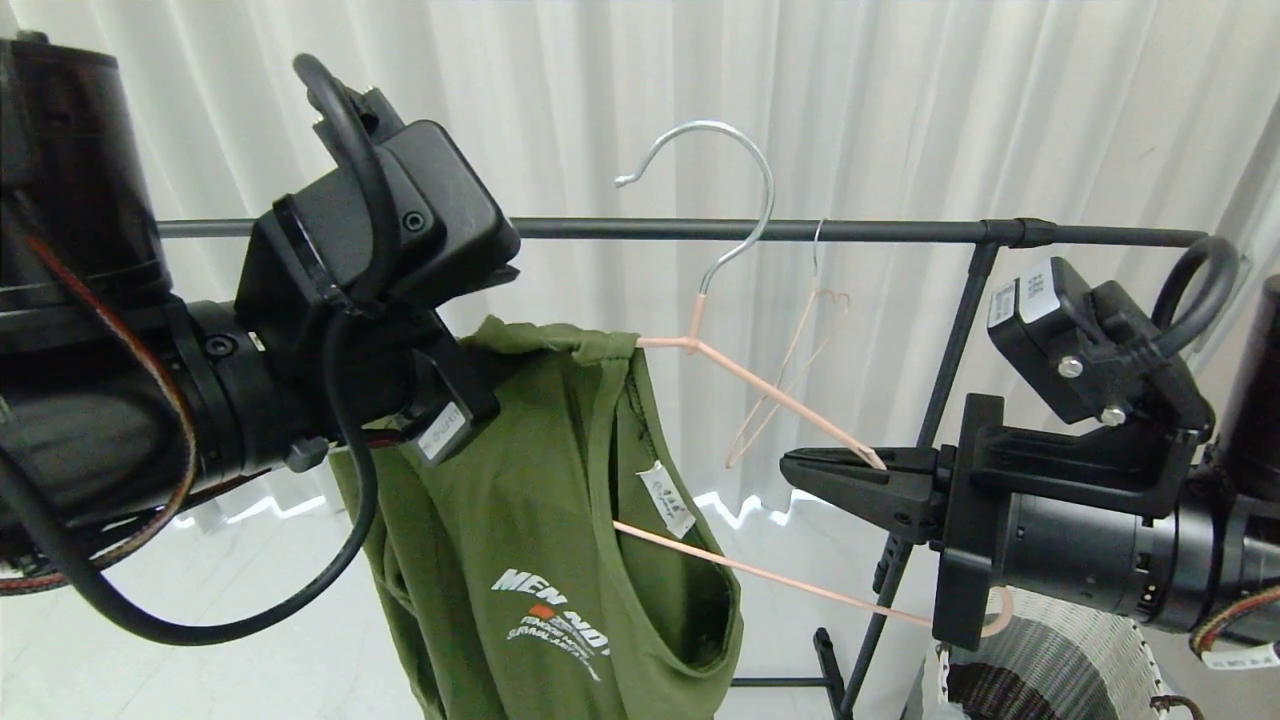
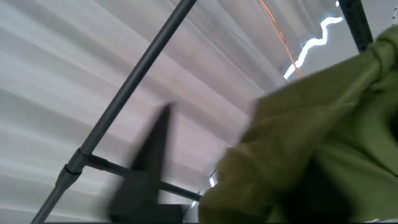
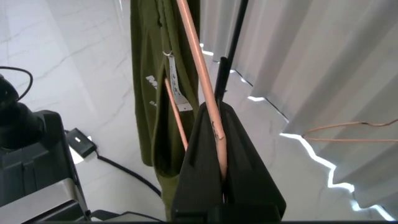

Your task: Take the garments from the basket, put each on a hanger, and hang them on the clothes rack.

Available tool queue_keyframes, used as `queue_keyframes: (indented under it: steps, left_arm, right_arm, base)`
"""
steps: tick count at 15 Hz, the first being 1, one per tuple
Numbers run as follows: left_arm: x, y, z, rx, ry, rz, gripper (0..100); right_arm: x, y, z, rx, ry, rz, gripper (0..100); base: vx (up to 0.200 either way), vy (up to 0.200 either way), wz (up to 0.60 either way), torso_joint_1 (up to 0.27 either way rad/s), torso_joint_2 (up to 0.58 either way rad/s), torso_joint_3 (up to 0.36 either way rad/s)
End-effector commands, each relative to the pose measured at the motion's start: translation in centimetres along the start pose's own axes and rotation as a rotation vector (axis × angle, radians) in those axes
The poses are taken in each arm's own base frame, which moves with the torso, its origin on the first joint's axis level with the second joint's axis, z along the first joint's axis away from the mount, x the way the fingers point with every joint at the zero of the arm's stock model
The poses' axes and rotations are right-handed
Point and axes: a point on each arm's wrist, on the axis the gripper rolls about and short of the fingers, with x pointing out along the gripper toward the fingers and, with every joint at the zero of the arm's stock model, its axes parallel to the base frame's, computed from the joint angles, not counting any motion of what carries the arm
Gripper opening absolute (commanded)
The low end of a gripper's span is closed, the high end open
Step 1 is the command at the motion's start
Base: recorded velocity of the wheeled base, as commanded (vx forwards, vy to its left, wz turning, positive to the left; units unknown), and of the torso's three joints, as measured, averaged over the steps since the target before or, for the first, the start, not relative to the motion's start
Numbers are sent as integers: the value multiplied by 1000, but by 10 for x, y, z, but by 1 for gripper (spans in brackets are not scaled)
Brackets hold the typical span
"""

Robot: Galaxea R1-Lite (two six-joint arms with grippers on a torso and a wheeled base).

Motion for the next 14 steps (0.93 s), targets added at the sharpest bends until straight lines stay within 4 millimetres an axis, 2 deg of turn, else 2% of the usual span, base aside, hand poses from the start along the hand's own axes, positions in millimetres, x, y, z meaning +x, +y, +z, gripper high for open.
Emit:
queue_keyframes:
  steps: [1, 10, 11, 14]
  left_arm:
    - [0, 0, 0, -1, 0, 2, 0]
    - [-1, -2, -3, -3, 7, -3, 0]
    - [-1, -1, -5, -4, 14, -1, 0]
    - [1, 2, -12, -12, 16, 50, 0]
  right_arm:
    - [0, 0, 0, 0, 1, 1, 0]
    - [0, 0, 0, 4, 0, -2, 0]
    - [-1, -1, 0, 5, 0, -4, 100]
    - [-1, -2, -1, 5, 3, -19, 100]
  base:
    - [0, 0, 0, 0, 0, 0]
    - [0, 0, 0, 0, 0, 0]
    - [0, 0, 0, 0, 0, 0]
    - [0, 0, 0, 0, 0, 0]
